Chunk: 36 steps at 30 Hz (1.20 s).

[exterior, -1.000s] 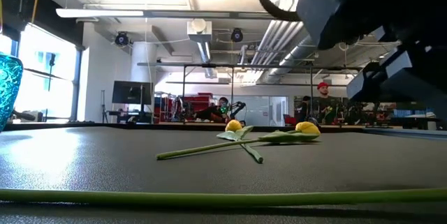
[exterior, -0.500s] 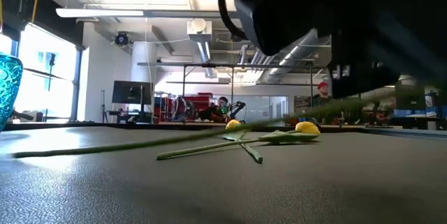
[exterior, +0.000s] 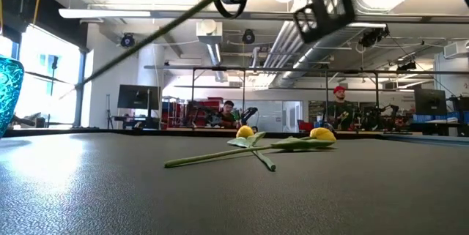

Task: Sort flowers into vase by color
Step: Put the red flower into the blue vase

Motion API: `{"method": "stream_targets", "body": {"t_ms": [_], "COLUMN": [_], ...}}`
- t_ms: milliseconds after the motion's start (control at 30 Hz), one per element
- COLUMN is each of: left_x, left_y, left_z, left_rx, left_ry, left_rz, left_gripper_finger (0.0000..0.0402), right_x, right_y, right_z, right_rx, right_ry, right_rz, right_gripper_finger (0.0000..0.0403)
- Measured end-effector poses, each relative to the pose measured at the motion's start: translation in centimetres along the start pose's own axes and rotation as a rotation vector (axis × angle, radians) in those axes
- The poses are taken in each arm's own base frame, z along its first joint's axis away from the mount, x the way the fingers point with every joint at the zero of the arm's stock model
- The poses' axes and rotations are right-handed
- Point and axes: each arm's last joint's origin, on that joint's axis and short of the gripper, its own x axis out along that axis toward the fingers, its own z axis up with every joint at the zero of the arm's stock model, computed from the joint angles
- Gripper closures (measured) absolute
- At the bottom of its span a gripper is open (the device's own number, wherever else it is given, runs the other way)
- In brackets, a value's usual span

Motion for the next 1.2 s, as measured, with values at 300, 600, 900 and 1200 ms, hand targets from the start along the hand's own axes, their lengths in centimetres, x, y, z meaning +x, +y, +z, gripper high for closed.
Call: {"method": "stream_targets", "body": {"t_ms": [300,600,900,1200], "left_x": [-1.5,-3.3,-2.4,0.5], "left_y": [1.0,2.8,2.4,0.6], "left_z": [-0.4,-1.4,-1.8,-2.4], "left_rx": [-0.005,0.124,0.070,0.143], "left_ry": [-0.019,-0.050,-0.036,0.073], "left_rz": [-0.062,-0.018,0.007,0.017], "left_gripper_finger": [0.0266,0.0266,0.0266,0.0266], "right_x": [-10.0,-16.4,-17.7,-18.2], "right_y": [-0.5,0.1,1.7,1.8], "right_z": [0.9,1.5,2.9,3.5], "right_rx": [0.048,0.034,0.120,0.572], "right_ry": [-0.115,-0.220,-0.217,-0.231], "right_rz": [0.048,0.246,0.423,0.480], "right_gripper_finger": [0.0402,0.0402,0.0402,0.0402]}}
